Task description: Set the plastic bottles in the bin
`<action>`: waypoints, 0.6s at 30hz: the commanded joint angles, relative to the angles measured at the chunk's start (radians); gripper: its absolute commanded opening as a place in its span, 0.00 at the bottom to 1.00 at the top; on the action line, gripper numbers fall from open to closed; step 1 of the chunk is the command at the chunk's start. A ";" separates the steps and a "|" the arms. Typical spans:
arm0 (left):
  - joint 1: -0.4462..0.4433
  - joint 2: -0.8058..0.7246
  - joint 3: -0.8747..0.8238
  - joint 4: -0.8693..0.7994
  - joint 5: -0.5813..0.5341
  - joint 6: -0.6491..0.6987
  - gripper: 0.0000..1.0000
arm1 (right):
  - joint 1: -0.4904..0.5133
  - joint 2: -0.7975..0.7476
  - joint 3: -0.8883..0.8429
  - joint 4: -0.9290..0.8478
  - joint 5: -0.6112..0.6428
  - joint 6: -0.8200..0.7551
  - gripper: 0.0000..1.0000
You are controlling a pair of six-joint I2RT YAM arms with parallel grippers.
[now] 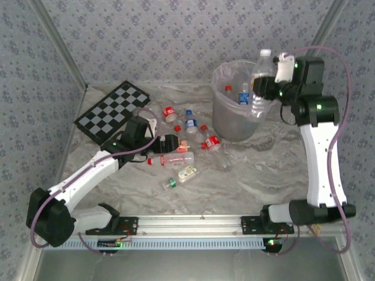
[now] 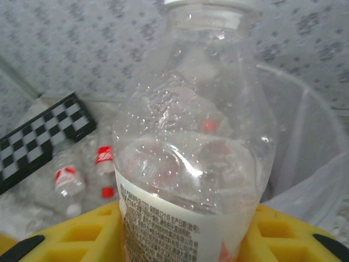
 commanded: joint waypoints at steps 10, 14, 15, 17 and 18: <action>0.003 -0.119 -0.079 -0.065 -0.033 -0.038 1.00 | -0.030 0.510 0.487 -0.011 0.213 -0.072 0.29; 0.003 -0.147 -0.091 -0.075 -0.046 -0.044 1.00 | -0.027 0.597 0.499 -0.034 0.231 -0.083 0.28; 0.002 -0.151 -0.090 -0.079 -0.048 -0.044 1.00 | -0.027 0.602 0.479 -0.032 0.238 -0.085 0.28; 0.002 -0.155 -0.092 -0.080 -0.051 -0.043 1.00 | -0.027 0.595 0.409 -0.005 0.241 -0.090 0.28; 0.003 -0.155 -0.093 -0.078 -0.052 -0.043 1.00 | -0.029 0.586 0.365 0.015 0.240 -0.094 0.28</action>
